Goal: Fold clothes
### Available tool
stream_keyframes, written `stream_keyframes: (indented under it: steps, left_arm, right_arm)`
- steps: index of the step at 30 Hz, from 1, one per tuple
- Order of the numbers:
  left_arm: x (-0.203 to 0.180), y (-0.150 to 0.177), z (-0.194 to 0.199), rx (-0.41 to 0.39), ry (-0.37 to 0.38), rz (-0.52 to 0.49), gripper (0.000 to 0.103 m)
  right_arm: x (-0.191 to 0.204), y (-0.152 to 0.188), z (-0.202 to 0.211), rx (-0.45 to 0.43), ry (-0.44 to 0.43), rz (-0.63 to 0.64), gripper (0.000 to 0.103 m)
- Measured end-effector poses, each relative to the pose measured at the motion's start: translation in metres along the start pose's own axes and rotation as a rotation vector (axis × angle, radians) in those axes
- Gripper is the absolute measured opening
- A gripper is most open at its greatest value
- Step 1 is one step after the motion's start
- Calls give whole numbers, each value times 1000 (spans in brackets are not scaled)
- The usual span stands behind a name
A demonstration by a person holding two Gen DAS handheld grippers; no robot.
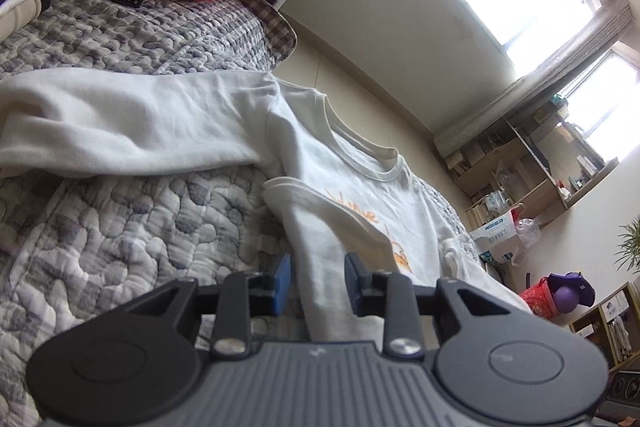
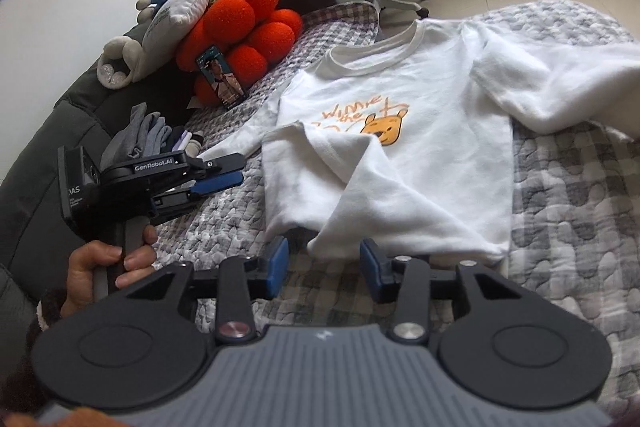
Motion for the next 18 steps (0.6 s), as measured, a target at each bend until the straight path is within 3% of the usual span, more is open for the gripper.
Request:
stream_keyframes:
  steps: [4, 12, 16, 18]
  left_arm:
    - [2, 3, -10, 17, -18, -9, 31]
    - [3, 7, -24, 48, -38, -5, 31]
    - [2, 8, -25, 50, -41, -12, 31]
    - [4, 8, -24, 47, -41, -11, 31]
  right_arm:
    - [-4, 4, -19, 42, 14, -36, 44]
    - [-8, 0, -35, 13, -6, -97, 42]
    - [-14, -4, -35, 1, -7, -132, 10]
    - [-17, -5, -30, -9, 0, -135, 9]
Point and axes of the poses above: each gripper's, at about its wrist camera, not at the fingertips, and z roughly against the way its jaws point, x to its left, y to its underside, the point moved 5 cm from there along -z, roughly the way its jaws point, and after that the axes turned 5 degrees about x, right-handed, at the moved point
